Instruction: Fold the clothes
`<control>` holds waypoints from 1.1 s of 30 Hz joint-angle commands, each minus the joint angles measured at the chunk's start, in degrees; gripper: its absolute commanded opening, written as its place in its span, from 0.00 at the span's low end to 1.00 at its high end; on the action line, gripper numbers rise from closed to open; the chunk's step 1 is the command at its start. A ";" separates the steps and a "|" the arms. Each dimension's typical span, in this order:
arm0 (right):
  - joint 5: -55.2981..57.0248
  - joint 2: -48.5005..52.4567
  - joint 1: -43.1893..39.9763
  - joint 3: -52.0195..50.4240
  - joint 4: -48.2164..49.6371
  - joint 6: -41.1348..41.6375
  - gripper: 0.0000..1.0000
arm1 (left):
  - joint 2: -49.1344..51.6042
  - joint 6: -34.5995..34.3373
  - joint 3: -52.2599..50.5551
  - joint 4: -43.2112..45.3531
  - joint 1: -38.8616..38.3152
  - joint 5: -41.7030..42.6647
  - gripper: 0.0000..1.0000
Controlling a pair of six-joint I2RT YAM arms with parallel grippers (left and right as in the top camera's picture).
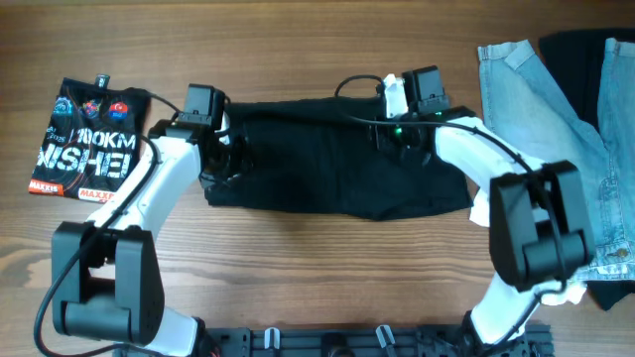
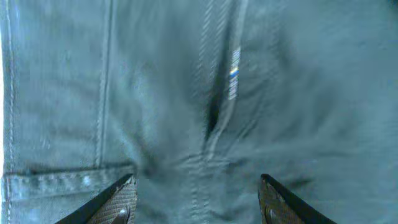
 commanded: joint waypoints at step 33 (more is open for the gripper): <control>6.80 -18.78 -1.18 4.28 -31.45 11.72 0.75 | 18.16 13.64 0.72 10.38 9.62 19.37 0.57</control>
